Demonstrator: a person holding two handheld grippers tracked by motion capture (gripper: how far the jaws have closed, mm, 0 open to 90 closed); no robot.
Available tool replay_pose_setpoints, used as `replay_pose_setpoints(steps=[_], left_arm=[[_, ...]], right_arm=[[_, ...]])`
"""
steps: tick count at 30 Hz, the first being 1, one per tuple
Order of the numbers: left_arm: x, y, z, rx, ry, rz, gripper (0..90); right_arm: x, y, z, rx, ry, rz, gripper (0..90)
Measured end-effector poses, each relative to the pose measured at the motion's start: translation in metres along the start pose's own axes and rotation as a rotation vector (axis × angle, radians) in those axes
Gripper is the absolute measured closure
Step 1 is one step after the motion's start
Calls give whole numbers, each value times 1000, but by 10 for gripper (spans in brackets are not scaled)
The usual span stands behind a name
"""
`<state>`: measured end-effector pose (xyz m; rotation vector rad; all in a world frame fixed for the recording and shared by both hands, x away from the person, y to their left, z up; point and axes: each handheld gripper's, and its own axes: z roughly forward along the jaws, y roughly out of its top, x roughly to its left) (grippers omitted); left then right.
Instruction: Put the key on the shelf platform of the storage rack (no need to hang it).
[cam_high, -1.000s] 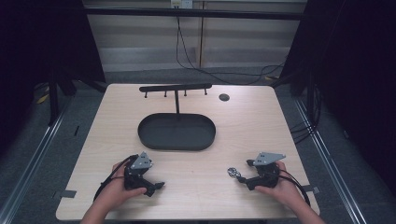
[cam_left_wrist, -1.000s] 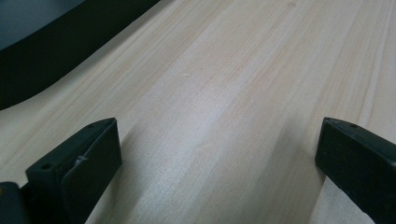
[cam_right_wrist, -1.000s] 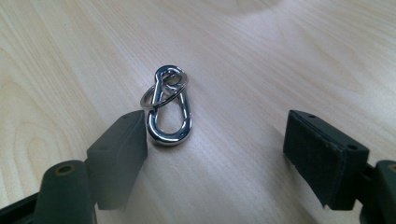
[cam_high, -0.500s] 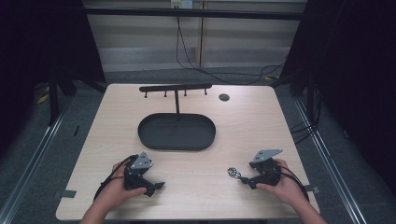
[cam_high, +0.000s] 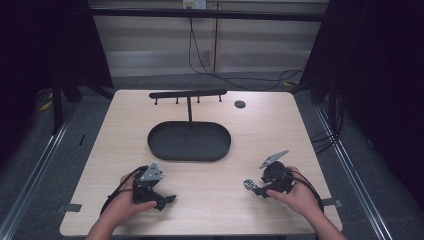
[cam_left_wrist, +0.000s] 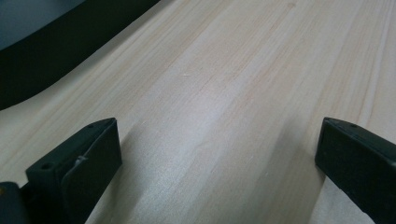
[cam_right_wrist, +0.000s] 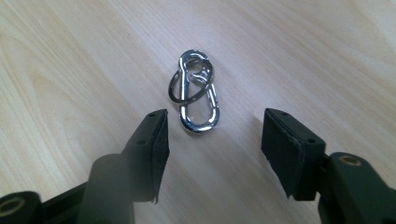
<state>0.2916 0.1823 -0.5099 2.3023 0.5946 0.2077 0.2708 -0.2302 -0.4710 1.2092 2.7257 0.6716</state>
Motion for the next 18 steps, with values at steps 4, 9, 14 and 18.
replay_pose_setpoints(steps=[4,9,14,18], left_arm=[[0,0,0,0,0,0,1],[0,0,0,0,0,0,1],[0,0,0,-1,1,1,1],[0,0,0,0,0,0,1]], right_arm=[[5,7,2,40,-5,-35,459],[10,15,7,95,-17,-62,485],[13,23,13,132,-13,-80,491],[14,28,15,144,-11,-84,498]])
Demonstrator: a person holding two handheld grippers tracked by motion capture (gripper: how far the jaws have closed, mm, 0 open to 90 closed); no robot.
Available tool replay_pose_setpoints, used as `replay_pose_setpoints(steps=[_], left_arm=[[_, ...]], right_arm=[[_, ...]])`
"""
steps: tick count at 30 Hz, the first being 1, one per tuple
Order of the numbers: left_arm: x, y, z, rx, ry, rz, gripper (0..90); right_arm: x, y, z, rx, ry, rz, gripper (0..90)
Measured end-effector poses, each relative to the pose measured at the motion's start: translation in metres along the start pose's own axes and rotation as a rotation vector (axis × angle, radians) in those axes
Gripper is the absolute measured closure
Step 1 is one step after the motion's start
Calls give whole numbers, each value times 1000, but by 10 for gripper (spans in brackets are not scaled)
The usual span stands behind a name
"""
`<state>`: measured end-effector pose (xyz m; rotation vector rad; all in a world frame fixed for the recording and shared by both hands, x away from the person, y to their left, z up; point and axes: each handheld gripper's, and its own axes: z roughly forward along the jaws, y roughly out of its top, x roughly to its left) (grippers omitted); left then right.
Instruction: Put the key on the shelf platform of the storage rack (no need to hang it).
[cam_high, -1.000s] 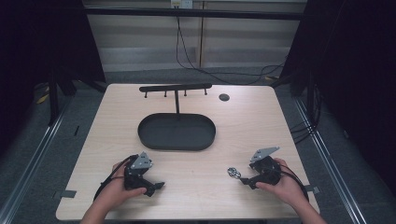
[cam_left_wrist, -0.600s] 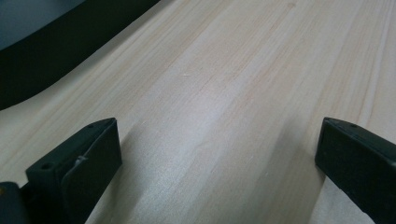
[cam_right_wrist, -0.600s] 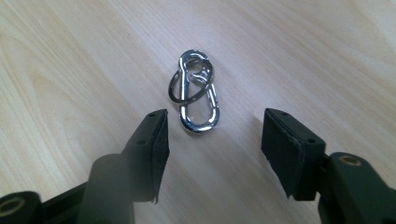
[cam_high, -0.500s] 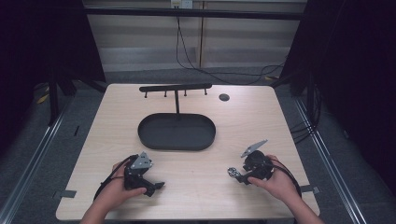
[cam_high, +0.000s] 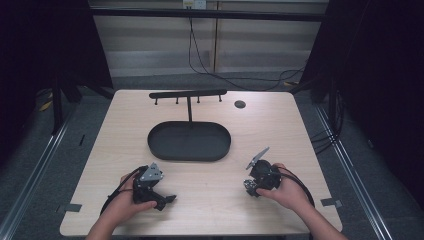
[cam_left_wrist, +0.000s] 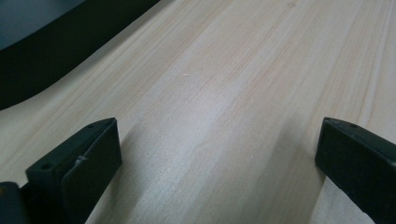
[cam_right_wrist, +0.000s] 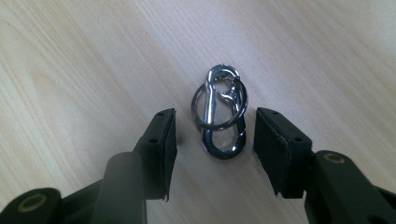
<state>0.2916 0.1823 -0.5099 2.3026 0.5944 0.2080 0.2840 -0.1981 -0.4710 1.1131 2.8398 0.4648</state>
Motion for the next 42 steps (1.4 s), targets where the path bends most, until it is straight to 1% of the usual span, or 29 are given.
replay_pose_setpoints(steps=[1,5,6,8,10,12,19,23,24,26,27,28,30,32,34,36,38,40,41,42], left_arm=[[0,0,0,-1,0,0,1],[0,0,0,0,0,0,1],[0,0,0,0,0,1,1],[0,0,0,-1,0,0,1],[0,0,0,0,0,0,1],[0,0,0,0,0,0,1],[0,0,0,0,0,0,1],[0,0,0,0,0,0,1],[0,0,0,0,0,0,1],[0,0,0,-1,0,0,1],[0,0,0,0,0,0,1],[0,0,0,0,0,0,1],[0,0,0,0,0,0,1],[0,0,0,1,0,0,1],[0,0,0,2,0,-1,1],[0,0,0,0,0,0,1],[0,0,0,1,0,-1,1],[0,0,0,1,0,0,1],[0,0,0,0,0,0,1],[0,0,0,0,0,0,1]], right_arm=[[1,3,1,14,2,-3,505],[0,7,1,29,6,-2,514],[-1,8,2,29,5,-12,539],[-1,9,1,40,-1,-15,561],[0,9,1,48,-8,-16,613],[-1,10,1,56,-6,-39,667],[2,15,1,95,-10,-48,684],[1,17,1,113,15,-56,685],[1,18,0,128,14,-60,685],[1,19,-1,123,15,-68,686],[2,20,-2,122,18,-62,686],[1,21,-4,125,20,-66,686],[1,23,-7,114,27,-67,686],[1,26,-12,118,31,-65,686],[1,29,-15,113,28,-70,686],[1,31,-18,108,41,-62,687],[2,33,-20,97,36,-72,686],[3,36,-24,96,39,-72,686],[4,38,-26,104,36,-76,686],[4,39,-26,96,38,-81,686]])
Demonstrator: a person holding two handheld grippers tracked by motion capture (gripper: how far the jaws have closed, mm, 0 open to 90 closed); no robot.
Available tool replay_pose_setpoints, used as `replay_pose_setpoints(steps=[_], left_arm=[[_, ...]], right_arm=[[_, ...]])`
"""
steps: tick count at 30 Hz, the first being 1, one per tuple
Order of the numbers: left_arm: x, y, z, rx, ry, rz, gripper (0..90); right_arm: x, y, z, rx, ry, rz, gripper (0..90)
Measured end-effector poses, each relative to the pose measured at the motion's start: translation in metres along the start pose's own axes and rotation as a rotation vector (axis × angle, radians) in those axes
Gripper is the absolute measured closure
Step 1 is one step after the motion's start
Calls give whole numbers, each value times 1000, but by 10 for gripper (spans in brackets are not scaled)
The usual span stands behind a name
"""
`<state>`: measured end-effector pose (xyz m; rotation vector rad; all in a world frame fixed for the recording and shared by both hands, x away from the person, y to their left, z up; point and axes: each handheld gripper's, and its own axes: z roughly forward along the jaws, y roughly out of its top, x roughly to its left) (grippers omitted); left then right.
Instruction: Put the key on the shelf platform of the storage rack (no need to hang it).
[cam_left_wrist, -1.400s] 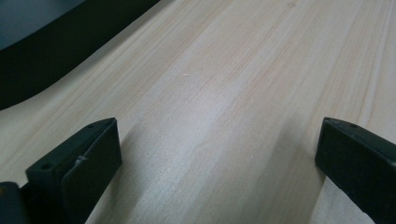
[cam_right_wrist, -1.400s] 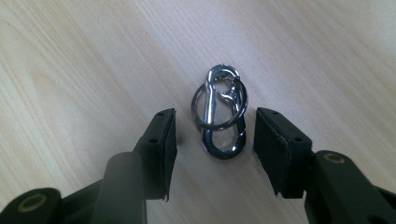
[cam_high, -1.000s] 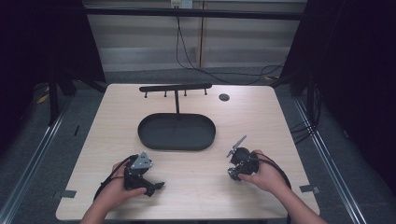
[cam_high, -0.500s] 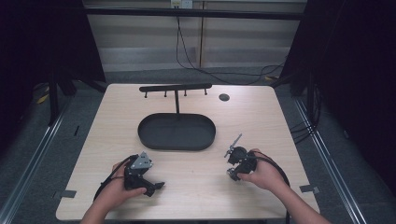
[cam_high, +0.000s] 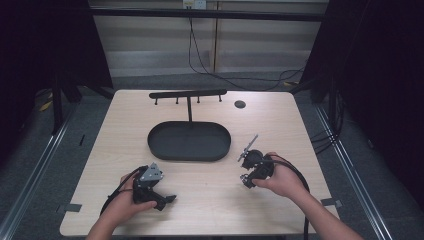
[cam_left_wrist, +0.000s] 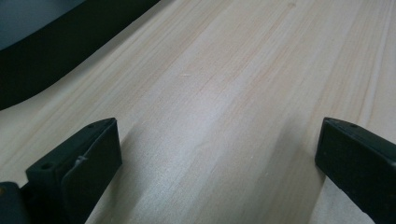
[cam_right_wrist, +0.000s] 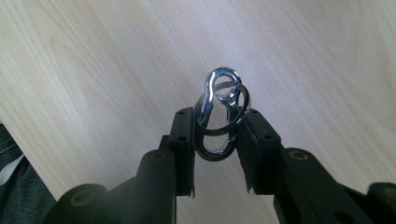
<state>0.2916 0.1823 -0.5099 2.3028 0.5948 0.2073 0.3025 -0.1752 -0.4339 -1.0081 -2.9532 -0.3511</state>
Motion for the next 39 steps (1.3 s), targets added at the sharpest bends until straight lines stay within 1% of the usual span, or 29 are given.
replay_pose_setpoints(steps=[1,2,3,7,8,9,10,11,14,15,16,17,19,22,23,25,29,34,39], left_arm=[[0,0,0,0,0,0,1],[0,0,0,0,1,0,1],[0,0,0,0,0,0,1],[0,0,0,-1,0,1,1],[0,0,0,0,0,1,1],[0,0,0,-1,0,1,1],[0,0,0,0,1,1,1],[0,0,0,0,1,1,1],[0,0,0,0,0,0,1],[0,0,0,-1,1,1,1],[0,0,0,0,0,1,1],[0,0,0,0,1,0,1],[0,0,0,1,1,0,1],[0,0,0,1,0,0,1],[0,0,0,0,1,0,1],[0,0,0,1,1,-1,1],[0,0,0,0,1,0,1],[0,0,0,0,1,0,1],[0,0,0,0,0,1,1]], right_arm=[[0,1,-1,5,3,4,686],[1,3,-3,-2,16,5,686],[1,4,-5,-4,17,7,687],[3,8,-9,2,4,6,686],[3,10,-10,8,-4,-2,686],[3,11,-11,5,-1,1,686],[3,12,-12,10,0,-3,686],[3,13,-12,2,-1,-12,686],[3,16,-14,9,7,-8,687],[4,18,-14,12,5,-8,686],[3,21,-16,4,1,-18,687],[4,22,-18,14,0,-18,686],[3,25,-20,17,-7,-20,687],[2,28,-21,18,-5,-23,686],[2,31,-23,25,-15,-25,686],[3,33,-23,22,-17,-24,687],[4,41,-26,24,-6,-33,686],[5,48,-28,24,-7,-45,687],[5,58,-32,29,-22,-52,686]])
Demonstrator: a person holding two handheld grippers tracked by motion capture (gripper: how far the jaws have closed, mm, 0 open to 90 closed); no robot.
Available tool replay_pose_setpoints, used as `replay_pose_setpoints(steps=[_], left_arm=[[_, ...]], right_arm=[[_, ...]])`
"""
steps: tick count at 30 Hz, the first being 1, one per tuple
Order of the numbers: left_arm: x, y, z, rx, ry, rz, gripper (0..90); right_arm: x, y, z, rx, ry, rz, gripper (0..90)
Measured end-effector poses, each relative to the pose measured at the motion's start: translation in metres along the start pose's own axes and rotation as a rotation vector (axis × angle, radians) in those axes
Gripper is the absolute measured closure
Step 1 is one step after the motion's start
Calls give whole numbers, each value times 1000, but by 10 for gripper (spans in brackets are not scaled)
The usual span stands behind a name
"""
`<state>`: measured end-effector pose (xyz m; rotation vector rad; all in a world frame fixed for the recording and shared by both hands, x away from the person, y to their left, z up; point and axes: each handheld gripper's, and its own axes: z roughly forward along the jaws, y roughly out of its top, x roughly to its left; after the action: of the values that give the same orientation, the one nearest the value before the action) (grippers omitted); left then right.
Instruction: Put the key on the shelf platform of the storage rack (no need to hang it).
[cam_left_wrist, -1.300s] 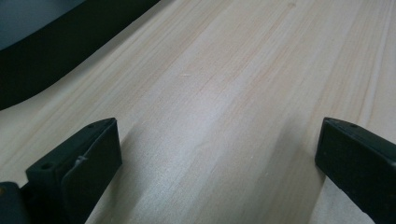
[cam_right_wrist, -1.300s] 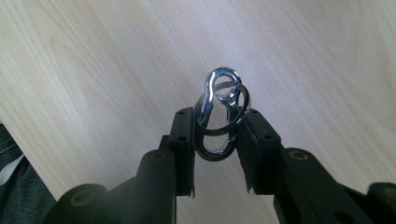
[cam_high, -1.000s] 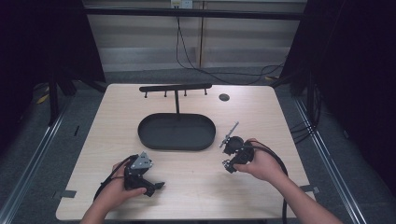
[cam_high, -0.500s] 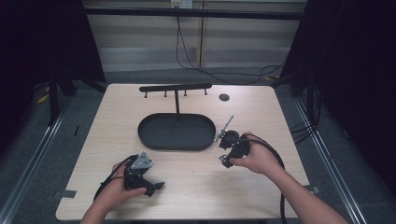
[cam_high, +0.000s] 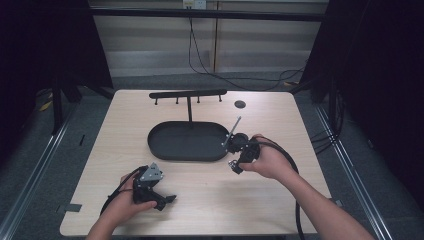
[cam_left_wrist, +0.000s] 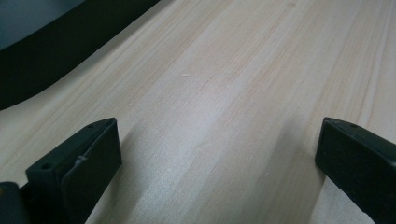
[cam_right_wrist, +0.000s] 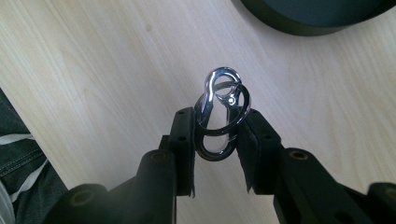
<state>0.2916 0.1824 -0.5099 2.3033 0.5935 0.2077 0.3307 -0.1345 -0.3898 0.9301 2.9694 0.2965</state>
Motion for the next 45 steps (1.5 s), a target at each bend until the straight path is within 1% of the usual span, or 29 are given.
replay_pose_setpoints(steps=[4,5,6,8,9,11,12,13,17,24,31,32,34,39,40,43,45], left_arm=[[0,0,0,0,1,0,1],[-1,0,0,-7,1,-10,1],[-1,0,0,-6,2,-10,1],[-1,0,0,-7,1,-11,1],[-1,0,0,-6,2,-11,1],[-1,0,0,-8,1,-9,1],[-1,0,0,-8,1,-10,1],[-1,0,0,-7,2,-10,1],[-1,0,0,-8,2,-10,1],[0,0,0,-9,3,-7,1],[0,0,0,-6,3,-7,1],[0,0,0,-7,3,-8,1],[0,0,0,-7,3,-8,1],[0,0,0,-6,0,-8,1],[0,0,0,-9,2,-6,1],[0,0,0,-8,2,-8,1],[0,0,0,-8,0,-7,1]], right_arm=[[-1,7,-3,-4,-4,-9,687],[-1,8,-4,-2,-5,-7,687],[-1,9,-4,-3,-5,-7,686],[-1,12,-5,12,-12,-15,687],[-1,13,-4,6,-12,-13,686],[-1,16,-5,10,-9,-15,687],[-1,17,-5,1,-14,-19,686],[-1,19,-6,8,-13,-21,686],[-2,24,-7,6,-25,-24,686],[-6,32,-9,-3,-25,-15,687],[-10,40,-11,6,-26,-8,687],[-11,41,-10,-6,-26,-13,686],[-11,42,-11,0,-28,-6,687],[-14,47,-13,-11,-19,0,686],[-15,49,-13,-12,-29,-2,686],[-16,50,-14,-18,-29,1,686],[-18,52,-13,-32,-32,16,686]])
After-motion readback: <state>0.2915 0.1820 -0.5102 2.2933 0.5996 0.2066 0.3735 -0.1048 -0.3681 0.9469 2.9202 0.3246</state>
